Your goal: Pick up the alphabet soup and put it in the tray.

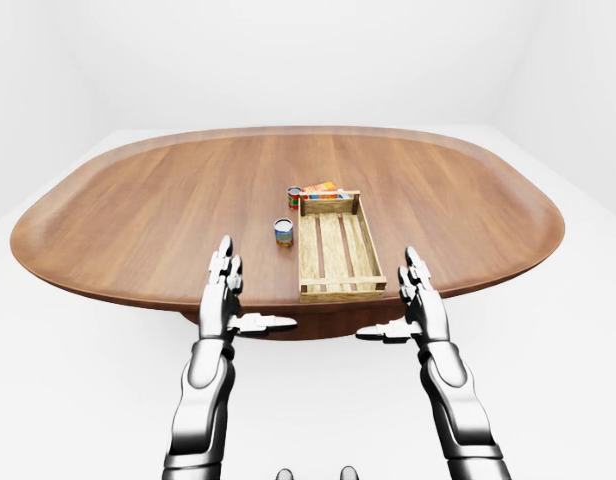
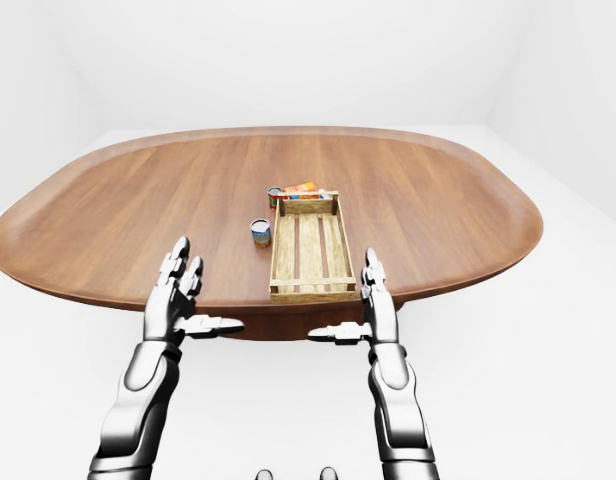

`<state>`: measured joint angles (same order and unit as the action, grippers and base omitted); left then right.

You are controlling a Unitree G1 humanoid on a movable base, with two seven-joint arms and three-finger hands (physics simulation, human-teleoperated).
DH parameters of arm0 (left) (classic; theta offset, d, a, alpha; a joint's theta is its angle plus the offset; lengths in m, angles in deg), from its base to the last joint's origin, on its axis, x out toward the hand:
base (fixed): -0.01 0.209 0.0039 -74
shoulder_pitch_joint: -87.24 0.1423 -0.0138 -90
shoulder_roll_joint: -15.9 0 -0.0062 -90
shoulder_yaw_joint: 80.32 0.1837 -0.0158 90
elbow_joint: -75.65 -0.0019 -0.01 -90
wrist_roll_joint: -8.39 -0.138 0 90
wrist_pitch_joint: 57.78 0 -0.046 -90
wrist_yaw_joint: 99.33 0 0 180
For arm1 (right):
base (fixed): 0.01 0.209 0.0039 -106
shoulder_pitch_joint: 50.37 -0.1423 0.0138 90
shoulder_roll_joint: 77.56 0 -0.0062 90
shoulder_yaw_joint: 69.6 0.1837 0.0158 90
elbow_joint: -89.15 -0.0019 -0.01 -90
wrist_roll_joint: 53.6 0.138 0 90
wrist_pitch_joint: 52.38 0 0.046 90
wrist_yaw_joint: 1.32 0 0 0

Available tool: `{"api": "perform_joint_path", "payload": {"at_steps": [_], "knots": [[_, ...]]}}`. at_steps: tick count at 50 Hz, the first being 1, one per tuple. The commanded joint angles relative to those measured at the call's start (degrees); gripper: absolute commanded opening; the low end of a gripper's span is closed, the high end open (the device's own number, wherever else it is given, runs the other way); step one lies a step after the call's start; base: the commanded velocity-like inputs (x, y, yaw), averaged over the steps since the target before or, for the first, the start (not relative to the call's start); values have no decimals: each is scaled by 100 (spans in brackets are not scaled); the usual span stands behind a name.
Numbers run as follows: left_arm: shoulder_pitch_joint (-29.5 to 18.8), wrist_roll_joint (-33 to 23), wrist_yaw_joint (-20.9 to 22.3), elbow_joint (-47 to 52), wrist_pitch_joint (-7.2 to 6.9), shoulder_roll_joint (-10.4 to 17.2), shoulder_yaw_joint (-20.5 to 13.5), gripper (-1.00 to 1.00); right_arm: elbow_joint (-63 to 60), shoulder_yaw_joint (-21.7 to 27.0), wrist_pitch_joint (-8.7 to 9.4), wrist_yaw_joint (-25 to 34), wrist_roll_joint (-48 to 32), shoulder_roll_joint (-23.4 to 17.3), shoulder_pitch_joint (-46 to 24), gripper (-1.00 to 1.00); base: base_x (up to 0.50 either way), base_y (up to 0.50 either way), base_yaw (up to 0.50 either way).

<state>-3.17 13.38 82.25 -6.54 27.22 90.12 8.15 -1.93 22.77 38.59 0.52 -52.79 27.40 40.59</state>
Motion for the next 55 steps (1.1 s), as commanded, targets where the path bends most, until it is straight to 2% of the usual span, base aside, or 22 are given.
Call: {"api": "perform_joint_path", "payload": {"at_steps": [1,10,11,20,22,27,33,35,41,46,55], "knots": [[-9,373,64,-98,0,-3,-46,100,35,-19,-3,12,14,7,-13,100,0,0,0],[-19,331,11,-117,0,17,-13,100,99,-22,3,-6,62,14,-46,100,0,0,0],[-43,239,-101,-138,0,17,-24,100,102,-23,-3,-12,62,16,-47,100,0,0,0],[-91,331,-85,-194,0,19,-61,100,176,-27,-13,-24,87,21,-85,100,0,0,0],[-71,363,-90,-61,0,15,-62,100,24,-14,57,-16,144,23,-45,100,0,0,0],[80,385,-102,642,0,1,-24,100,-505,-2,81,-34,219,39,131,100,0,0,0],[258,415,-117,1521,0,-21,32,100,-1444,-84,374,-29,242,79,471,100,0,0,0],[304,263,-230,1704,0,-23,57,100,-1588,-104,392,-34,215,87,535,100,0,0,0],[420,398,-176,2289,0,-31,88,100,-2133,-156,403,-21,213,106,752,100,0,0,0],[487,291,-205,2586,0,-47,145,100,-2416,-211,403,-2,186,115,886,100,0,0,0],[469,279,-175,2464,0,-48,119,100,-2557,-221,403,28,177,116,951,100,0,0,0]]}}
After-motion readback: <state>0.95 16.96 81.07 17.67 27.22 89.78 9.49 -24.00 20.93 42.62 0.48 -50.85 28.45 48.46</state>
